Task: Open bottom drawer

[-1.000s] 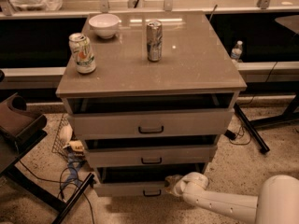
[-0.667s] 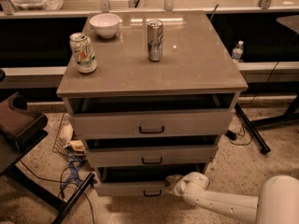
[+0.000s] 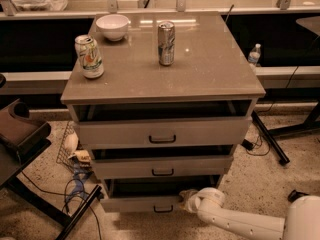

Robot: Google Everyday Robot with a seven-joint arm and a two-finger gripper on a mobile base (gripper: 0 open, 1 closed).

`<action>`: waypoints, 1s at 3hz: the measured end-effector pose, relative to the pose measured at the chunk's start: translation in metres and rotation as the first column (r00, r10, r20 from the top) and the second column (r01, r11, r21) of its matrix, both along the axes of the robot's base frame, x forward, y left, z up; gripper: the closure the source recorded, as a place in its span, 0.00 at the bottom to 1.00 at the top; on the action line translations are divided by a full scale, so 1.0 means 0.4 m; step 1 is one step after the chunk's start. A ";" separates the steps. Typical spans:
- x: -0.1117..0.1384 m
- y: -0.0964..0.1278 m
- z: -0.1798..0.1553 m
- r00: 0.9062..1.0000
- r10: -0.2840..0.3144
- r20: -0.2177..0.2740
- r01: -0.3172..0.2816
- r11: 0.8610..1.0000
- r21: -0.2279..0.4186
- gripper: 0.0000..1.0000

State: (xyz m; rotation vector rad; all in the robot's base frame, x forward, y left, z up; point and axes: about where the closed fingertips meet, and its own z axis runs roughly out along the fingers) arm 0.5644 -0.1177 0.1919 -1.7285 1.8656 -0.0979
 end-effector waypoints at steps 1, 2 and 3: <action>-0.019 -0.008 0.003 1.000 -0.014 0.006 0.014 1.000 -0.003 1.00; -0.032 -0.011 0.005 1.000 -0.023 0.013 0.023 1.000 -0.004 1.00; -0.035 -0.012 0.006 1.000 -0.026 0.015 0.026 1.000 -0.005 1.00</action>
Offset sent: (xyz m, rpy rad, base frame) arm -0.4724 -0.1316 0.0884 -0.1445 -0.5717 -0.7656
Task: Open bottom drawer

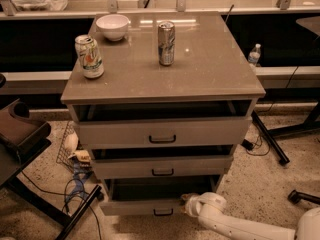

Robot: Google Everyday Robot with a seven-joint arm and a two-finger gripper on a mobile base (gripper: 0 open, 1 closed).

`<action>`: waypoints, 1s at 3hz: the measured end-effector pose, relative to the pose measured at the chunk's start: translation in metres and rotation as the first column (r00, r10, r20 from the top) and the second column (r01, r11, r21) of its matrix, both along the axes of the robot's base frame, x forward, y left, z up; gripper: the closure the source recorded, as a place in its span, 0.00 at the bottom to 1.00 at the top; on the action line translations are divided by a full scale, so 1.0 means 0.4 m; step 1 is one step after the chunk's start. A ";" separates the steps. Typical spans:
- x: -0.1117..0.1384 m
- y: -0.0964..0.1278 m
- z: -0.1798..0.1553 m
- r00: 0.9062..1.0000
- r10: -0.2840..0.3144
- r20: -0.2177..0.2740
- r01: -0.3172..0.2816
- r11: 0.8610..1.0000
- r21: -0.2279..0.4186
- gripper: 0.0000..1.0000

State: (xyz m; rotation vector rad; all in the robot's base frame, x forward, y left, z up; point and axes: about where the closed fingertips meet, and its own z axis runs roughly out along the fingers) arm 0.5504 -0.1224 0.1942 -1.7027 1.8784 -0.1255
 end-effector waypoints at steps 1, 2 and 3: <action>-0.020 -0.003 0.002 1.000 -0.018 0.020 0.018 1.000 -0.003 1.00; -0.020 -0.003 0.002 1.000 -0.018 0.020 0.018 1.000 -0.003 1.00; -0.045 -0.008 0.006 0.998 -0.039 0.043 0.039 0.999 -0.005 1.00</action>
Offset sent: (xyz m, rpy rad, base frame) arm -0.5814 -0.1295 0.1118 -0.1541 -1.0963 -1.0560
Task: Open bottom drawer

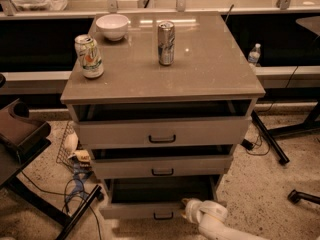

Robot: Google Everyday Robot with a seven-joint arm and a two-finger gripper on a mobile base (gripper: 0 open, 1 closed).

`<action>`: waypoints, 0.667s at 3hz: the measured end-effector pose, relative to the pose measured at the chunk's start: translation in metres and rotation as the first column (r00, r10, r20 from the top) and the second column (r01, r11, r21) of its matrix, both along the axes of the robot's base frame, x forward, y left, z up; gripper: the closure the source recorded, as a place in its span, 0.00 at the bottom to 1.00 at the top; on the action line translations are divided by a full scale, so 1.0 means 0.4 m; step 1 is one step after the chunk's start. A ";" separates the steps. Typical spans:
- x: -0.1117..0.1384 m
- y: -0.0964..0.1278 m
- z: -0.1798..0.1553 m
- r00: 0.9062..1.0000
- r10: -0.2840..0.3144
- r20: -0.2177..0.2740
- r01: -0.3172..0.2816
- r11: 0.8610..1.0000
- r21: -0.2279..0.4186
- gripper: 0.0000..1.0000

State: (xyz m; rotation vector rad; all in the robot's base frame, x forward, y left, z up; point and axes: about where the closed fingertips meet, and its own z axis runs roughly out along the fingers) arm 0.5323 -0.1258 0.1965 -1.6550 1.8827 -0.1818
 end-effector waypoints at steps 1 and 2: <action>0.000 0.000 0.000 1.000 0.000 0.000 0.000 1.000 0.000 0.84; -0.001 0.001 -0.001 1.000 0.000 -0.001 0.000 1.000 0.001 0.61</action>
Offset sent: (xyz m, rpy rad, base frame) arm 0.0000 0.0000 0.0000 0.0000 0.0001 0.0000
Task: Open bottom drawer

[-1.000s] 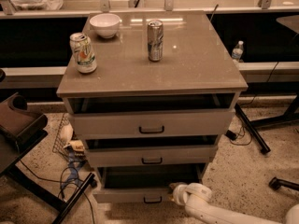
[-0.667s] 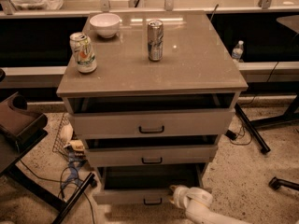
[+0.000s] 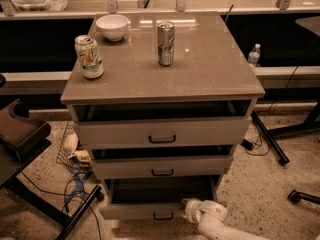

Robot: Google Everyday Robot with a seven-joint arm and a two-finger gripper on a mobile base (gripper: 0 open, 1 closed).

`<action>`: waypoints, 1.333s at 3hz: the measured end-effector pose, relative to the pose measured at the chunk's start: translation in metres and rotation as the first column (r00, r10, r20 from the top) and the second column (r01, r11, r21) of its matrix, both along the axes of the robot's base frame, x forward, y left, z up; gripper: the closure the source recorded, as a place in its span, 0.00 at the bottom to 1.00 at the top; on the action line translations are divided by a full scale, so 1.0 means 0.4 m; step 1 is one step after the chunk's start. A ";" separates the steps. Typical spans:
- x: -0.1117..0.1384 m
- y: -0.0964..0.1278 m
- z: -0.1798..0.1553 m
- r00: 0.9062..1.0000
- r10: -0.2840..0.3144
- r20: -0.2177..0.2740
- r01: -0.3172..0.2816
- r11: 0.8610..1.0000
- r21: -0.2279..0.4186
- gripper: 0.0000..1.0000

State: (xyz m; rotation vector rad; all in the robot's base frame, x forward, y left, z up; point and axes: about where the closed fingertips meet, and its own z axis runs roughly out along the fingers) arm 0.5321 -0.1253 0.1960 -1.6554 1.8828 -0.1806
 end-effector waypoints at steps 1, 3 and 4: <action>-0.001 0.002 -0.002 1.000 0.001 -0.001 -0.001 1.000 0.001 0.37; -0.002 0.006 -0.005 1.000 0.002 -0.003 -0.002 1.000 0.002 0.00; -0.002 0.006 -0.005 1.000 0.002 -0.003 -0.002 1.000 0.002 0.00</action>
Offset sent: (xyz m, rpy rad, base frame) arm -0.0003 0.0009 -0.0007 0.0007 0.0010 0.0009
